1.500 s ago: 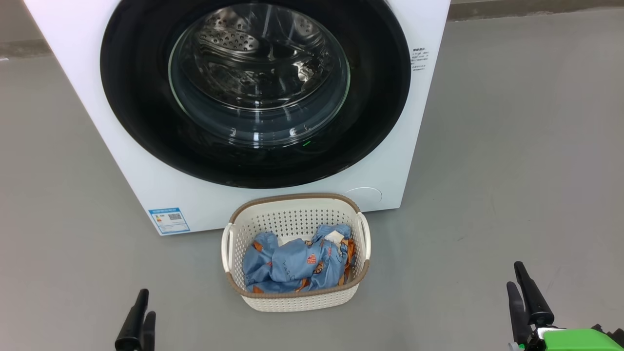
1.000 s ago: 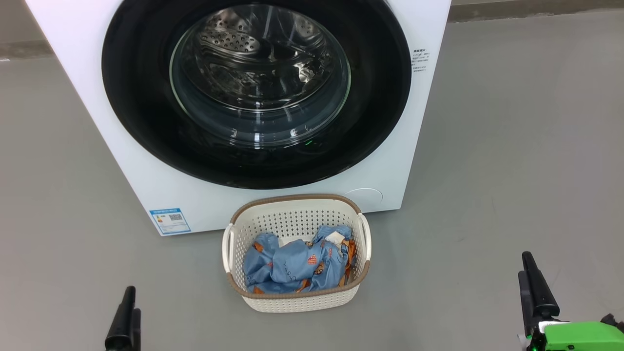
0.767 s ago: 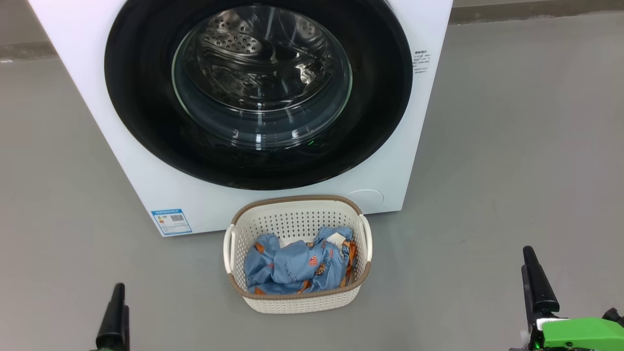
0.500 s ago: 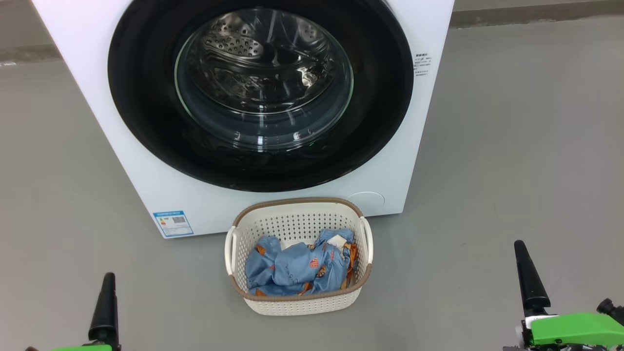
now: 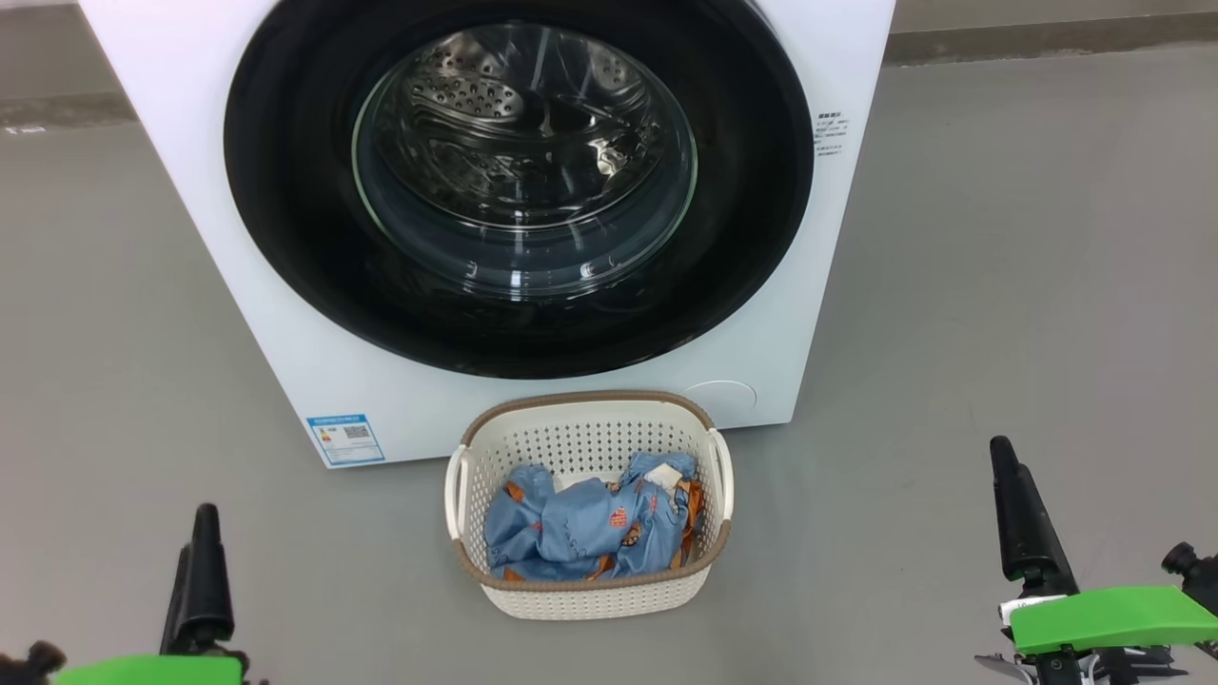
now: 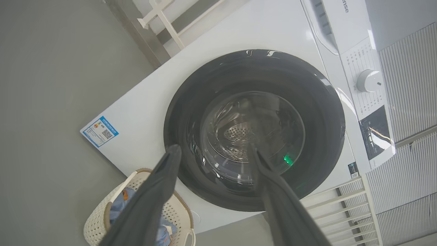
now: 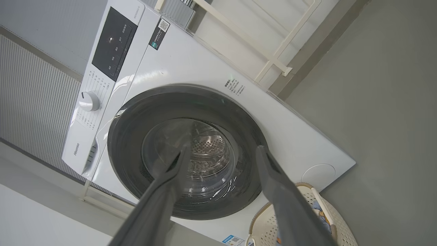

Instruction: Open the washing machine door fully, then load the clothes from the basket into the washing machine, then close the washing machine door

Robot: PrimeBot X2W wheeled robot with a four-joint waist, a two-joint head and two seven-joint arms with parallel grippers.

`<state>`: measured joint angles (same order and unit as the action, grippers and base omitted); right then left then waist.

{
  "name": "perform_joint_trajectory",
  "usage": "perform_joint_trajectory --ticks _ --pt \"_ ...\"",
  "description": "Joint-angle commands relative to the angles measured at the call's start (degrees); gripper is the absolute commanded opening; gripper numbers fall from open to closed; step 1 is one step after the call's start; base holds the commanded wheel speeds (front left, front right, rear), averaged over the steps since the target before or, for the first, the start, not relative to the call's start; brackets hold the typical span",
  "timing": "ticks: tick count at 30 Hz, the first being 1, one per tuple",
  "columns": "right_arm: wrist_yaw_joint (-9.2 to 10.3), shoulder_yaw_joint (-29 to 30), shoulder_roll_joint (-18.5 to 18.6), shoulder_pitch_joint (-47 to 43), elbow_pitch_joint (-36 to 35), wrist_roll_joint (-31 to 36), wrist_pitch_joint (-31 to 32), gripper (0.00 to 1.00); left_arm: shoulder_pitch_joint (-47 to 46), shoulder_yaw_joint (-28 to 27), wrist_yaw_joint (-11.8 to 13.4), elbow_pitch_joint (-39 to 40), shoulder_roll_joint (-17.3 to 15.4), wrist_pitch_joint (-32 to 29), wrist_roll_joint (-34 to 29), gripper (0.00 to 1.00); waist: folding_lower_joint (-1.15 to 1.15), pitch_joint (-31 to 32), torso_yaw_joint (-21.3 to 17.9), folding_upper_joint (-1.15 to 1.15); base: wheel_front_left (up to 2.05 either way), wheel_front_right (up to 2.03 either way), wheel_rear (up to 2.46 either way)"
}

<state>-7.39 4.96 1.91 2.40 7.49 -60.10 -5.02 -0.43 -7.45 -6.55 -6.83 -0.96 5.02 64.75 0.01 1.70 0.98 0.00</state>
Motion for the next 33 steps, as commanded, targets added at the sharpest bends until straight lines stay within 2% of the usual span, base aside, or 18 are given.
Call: perform_joint_trajectory --ticks 1,13,24,33 --pt "-0.06 -1.0 0.6 2.6 -2.2 1.4 -0.7 1.00 -1.7 -0.7 0.3 2.4 -1.2 0.6 -2.1 1.00 0.00 0.0 0.1 0.00 0.00 0.00 0.00" --pt "-0.07 -2.2 0.7 2.8 -3.8 13.2 -2.7 1.00 -1.1 3.1 5.5 8.6 -1.3 2.6 -16.6 1.00 0.00 -0.1 0.6 0.00 0.00 0.00 0.00" --pt "-0.07 -3.1 0.8 3.2 -3.4 25.1 -4.5 1.00 -0.5 7.1 10.0 10.5 -1.5 4.5 -31.7 1.00 -0.01 -0.1 0.8 0.00 0.00 0.00 0.00" --pt "-0.08 -2.7 0.8 3.2 -1.9 34.2 -6.0 1.00 0.0 10.0 12.0 10.5 -1.6 6.0 -39.8 1.00 -0.01 0.0 0.9 0.00 0.00 0.00 0.00"
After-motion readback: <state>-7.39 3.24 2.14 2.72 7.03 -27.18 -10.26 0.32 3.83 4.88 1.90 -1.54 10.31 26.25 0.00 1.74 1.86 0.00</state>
